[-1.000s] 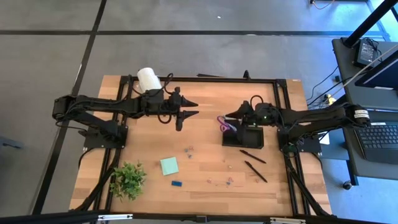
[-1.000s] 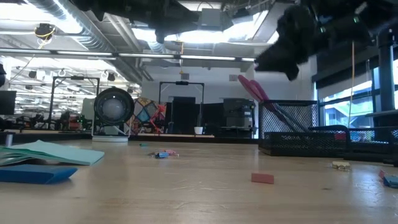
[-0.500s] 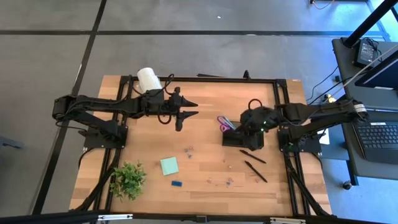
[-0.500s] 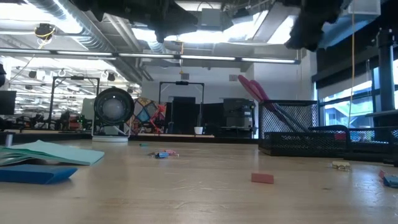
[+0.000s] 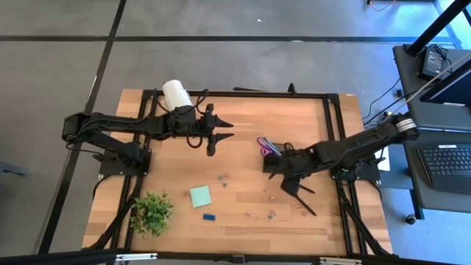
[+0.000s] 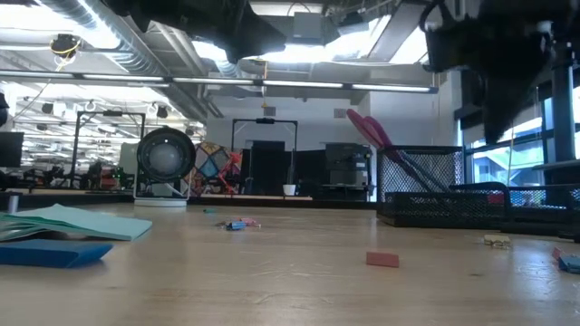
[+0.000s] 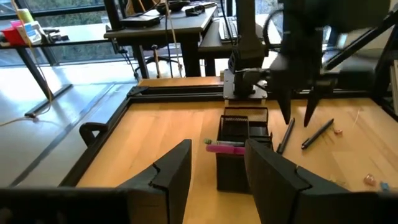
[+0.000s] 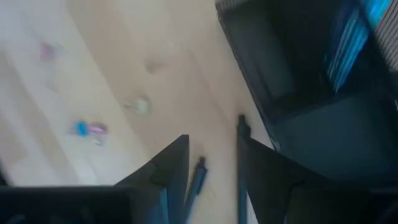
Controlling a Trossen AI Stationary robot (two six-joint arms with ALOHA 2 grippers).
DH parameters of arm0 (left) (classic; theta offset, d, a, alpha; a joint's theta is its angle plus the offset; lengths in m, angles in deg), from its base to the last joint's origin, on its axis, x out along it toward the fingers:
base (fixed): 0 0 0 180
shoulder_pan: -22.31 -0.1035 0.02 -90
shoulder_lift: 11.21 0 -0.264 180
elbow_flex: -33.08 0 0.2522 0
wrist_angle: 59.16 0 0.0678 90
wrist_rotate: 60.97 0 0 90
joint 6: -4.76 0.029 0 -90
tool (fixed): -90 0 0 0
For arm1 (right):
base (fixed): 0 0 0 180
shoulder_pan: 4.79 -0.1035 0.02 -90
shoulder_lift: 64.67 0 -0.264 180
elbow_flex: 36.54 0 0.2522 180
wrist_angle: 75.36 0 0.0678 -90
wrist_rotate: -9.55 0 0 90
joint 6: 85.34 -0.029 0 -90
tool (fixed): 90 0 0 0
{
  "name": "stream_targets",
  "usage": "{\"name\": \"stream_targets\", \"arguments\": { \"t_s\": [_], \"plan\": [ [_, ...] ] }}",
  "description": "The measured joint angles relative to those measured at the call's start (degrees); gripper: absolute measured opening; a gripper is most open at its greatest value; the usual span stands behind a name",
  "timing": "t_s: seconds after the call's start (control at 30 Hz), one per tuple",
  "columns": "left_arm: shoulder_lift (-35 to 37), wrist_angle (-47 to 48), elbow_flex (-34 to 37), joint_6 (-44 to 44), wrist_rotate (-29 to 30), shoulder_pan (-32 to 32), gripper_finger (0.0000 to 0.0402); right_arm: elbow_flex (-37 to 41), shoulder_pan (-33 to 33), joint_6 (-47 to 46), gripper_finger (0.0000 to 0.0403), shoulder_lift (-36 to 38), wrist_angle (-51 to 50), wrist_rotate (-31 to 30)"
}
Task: Pick and place office supplies into organizer
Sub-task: Put the black pen into the black desk organizer
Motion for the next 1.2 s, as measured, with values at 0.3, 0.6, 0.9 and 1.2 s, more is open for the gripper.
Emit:
{"name": "stream_targets", "arguments": {
  "t_s": [0.3,0.6,0.9,1.2],
  "plan": [
    [0.0,0.0,0.0,0.0,0.0,0.0,0.0143,0.0,-1.6,-7.6,0.0142,-10.6,-3.9,0.0],
    [0.0,0.0,0.0,-0.4,0.0,0.0,0.0143,0.0,-2.4,-5.7,0.0142,-16.3,-3.7,-0.1],
    [0.0,0.0,0.0,-0.5,0.0,0.0,0.0143,-0.1,-2.4,-2.4,0.0142,-21.2,-2.9,0.5],
    [0.0,0.1,0.0,-0.5,0.0,0.0,0.0143,-0.1,-2.3,1.1,0.0118,-22.5,-1.8,2.3]
  ]
}}
